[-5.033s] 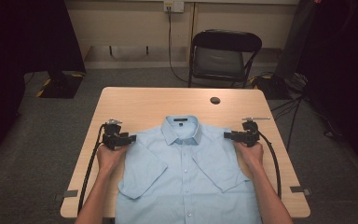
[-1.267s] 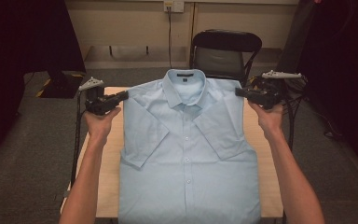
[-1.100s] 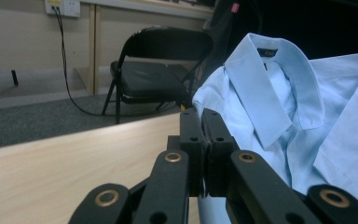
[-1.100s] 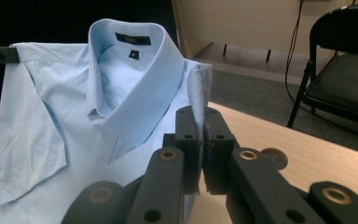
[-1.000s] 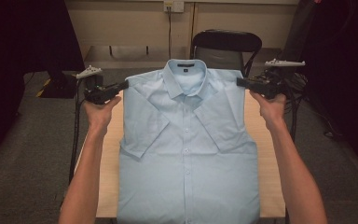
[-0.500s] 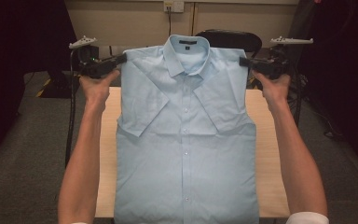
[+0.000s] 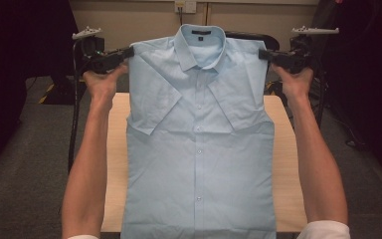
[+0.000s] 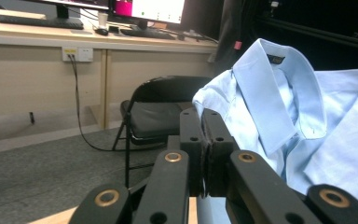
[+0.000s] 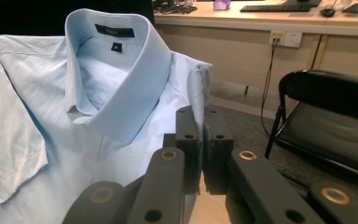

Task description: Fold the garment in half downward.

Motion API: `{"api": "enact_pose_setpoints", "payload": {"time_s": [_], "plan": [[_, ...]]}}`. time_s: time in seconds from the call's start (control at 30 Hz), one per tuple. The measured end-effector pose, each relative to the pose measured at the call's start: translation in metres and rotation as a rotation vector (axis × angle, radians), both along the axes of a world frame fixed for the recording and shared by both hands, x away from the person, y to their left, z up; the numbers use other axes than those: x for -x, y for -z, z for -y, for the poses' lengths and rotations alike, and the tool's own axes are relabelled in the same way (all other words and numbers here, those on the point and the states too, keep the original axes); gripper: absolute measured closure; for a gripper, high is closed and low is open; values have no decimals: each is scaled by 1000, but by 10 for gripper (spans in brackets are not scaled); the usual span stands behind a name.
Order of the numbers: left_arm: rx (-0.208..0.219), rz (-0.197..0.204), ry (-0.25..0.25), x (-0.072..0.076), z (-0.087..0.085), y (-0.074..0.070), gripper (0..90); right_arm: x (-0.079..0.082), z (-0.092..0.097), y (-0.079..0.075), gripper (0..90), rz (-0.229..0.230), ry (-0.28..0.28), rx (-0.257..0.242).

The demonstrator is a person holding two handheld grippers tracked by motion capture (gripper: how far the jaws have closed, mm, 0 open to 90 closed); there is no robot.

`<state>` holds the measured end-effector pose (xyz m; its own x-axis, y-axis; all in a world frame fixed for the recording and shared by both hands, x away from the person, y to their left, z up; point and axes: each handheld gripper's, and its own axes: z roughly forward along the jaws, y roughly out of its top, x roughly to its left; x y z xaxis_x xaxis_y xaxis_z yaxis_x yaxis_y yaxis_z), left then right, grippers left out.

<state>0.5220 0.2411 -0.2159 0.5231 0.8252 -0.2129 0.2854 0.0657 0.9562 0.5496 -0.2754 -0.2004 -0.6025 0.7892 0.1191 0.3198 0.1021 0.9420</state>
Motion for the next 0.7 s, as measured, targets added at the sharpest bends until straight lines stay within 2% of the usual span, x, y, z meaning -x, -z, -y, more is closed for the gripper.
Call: {"api": "enact_pose_setpoints", "payload": {"time_s": [0.07, 0.13, 0.17, 0.2, 0.33, 0.5, 0.57, 0.63, 0.67, 0.7], "plan": [[25, -15, 10, 1, 0, 12, 888, 0, 2, 12, 872, -11, -6, -11], [6, -31, 13, 2, 3, 22, 887, 0, 4, 25, 872, -26, -14, -33], [4, -38, 17, 3, 4, 27, 887, 1, 6, 31, 872, -30, -18, -58], [12, -38, 22, 4, 5, 31, 887, 1, 6, 36, 872, -35, -22, -62], [5, -45, 35, 9, 7, 43, 887, 3, 7, 52, 872, -51, -29, -47], [10, -65, 20, 15, 4, 59, 888, 11, 11, 65, 872, -60, -36, -51], [34, -75, 18, 19, 4, 63, 887, 16, 12, 69, 872, -58, -38, -52], [-10, -72, 17, 24, 8, 64, 887, 21, 11, 71, 871, -63, -34, -33], [-26, -70, 21, 27, 10, 64, 887, 25, 11, 72, 872, -62, -36, -39], [-26, -69, 27, 29, 13, 64, 887, 28, 12, 73, 872, -58, -41, -47]]}}
